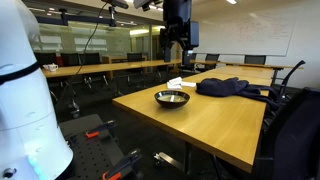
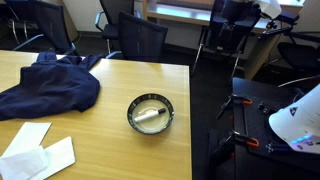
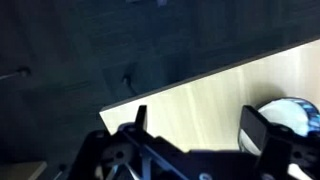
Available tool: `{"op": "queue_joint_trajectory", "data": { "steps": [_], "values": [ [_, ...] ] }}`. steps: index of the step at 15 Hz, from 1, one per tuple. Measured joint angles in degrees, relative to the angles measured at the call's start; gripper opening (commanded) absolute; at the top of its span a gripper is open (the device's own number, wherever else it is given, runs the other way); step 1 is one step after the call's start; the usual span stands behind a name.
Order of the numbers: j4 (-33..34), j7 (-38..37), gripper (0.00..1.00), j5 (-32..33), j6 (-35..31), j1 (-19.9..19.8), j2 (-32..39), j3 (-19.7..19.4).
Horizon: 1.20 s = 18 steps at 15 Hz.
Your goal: Remove the marker from the bowl
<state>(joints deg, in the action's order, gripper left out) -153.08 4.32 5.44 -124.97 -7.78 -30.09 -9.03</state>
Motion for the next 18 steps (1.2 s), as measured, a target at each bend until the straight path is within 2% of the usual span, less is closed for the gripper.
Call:
{"op": "queue_joint_trajectory", "data": {
  "steps": [9, 11, 14, 18],
  "values": [
    [0.0, 0.0, 1.0, 0.0, 0.0, 0.1, 0.0, 0.1],
    [-0.4, 0.2, 1.0, 0.3, -1.2, 0.8, 0.2, 1.4],
    [-2.4, 0.2, 1.0, 2.2, -8.6, 3.7, 1.7, 5.5],
    [-3.5, 0.1, 1.0, 2.3, -21.3, 9.7, 6.2, 10.5]
  ]
}}
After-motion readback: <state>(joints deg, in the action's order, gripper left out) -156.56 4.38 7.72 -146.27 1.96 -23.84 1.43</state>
